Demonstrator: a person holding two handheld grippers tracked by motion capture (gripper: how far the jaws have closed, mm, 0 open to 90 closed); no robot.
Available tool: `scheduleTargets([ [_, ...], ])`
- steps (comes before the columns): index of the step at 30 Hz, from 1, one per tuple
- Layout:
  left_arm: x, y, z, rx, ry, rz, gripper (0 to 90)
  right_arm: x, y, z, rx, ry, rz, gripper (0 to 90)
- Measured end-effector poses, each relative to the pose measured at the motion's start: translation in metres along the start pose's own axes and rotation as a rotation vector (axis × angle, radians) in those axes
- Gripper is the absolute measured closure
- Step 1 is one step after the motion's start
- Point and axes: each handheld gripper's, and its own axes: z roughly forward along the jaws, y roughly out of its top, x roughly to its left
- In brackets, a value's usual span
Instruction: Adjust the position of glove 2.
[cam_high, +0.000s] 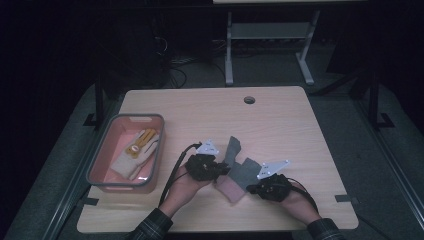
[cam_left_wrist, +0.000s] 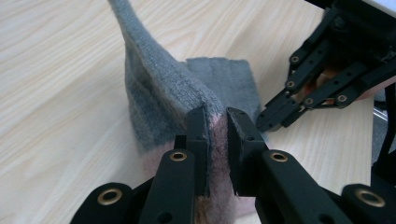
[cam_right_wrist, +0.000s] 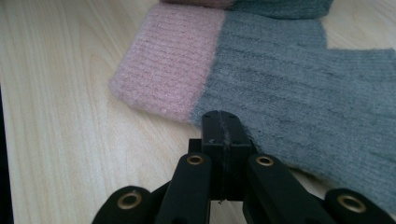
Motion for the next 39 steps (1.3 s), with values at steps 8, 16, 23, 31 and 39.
scheduleTargets([
  [8,-0.011,0.001,0.011,0.012,-0.024,0.01,78.4,0.0,0.001,0.001,-0.002,0.002,0.003,90.0],
  [16,-0.023,0.004,0.02,0.016,-0.084,0.027,72.2,-0.001,0.0,0.0,-0.004,0.002,0.005,89.4],
  [23,-0.014,0.002,0.011,-0.005,-0.066,0.006,85.7,-0.004,-0.006,-0.011,-0.019,-0.014,0.021,85.8],
  [31,-0.003,-0.001,0.018,0.025,-0.002,-0.003,58.1,-0.021,-0.016,-0.035,-0.079,-0.114,0.082,56.4],
  [39,0.005,-0.008,0.037,0.066,0.051,-0.022,18.6,-0.041,-0.028,-0.042,-0.074,-0.194,0.161,40.7],
])
